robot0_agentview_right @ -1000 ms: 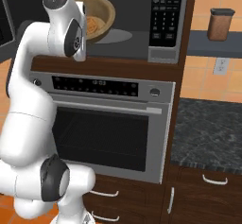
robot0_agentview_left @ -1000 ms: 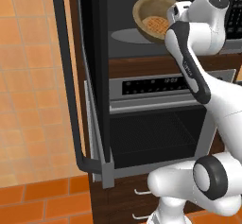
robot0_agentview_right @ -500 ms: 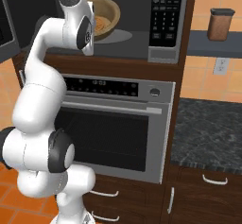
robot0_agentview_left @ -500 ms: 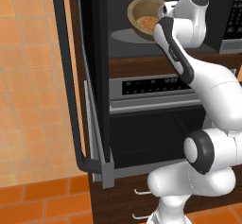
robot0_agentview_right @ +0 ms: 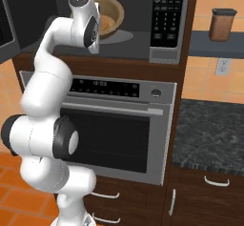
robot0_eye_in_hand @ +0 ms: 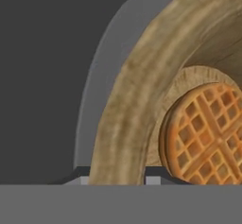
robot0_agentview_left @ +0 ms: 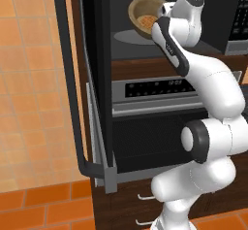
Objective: Open the microwave, place the bowl with waffle inside the microwave, then close the microwave door and turn it on.
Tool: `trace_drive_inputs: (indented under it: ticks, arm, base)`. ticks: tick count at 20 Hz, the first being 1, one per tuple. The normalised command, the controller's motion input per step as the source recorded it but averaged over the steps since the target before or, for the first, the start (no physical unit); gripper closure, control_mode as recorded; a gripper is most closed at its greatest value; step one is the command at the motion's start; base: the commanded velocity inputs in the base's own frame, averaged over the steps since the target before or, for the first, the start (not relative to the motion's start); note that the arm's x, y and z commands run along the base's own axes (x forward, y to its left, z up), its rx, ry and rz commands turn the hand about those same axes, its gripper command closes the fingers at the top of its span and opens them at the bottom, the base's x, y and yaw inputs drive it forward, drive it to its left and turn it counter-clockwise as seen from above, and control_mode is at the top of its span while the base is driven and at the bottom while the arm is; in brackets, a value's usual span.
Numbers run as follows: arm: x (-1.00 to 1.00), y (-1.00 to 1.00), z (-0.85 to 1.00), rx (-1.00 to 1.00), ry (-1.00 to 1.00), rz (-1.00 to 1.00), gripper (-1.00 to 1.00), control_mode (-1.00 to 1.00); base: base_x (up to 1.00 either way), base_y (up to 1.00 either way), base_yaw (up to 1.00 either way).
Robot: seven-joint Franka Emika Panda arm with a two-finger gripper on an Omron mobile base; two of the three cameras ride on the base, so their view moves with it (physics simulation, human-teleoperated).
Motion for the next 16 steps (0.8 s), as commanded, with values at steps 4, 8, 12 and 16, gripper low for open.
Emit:
trace_drive_inputs:
  ticks: [4,8,12,16]
  arm:
    - [0.2,-0.02,-0.21,0.0,-0.01,0.0,-1.0,-1.0]
    - [0.0,-0.11,-0.09,0.0,-0.1,0.02,-1.0,-1.0]
    - [0.0,-0.07,0.0,0.06,-0.24,0.03,-1.0,-1.0]
    - [-0.23,-0.04,0.0,0.12,-0.45,0.05,-1.0,-1.0]
  base:
    - [0.0,0.0,0.0]
    - [0.0,0.0,0.0]
    - [0.0,0.0,0.0]
    - [0.0,0.0,0.0]
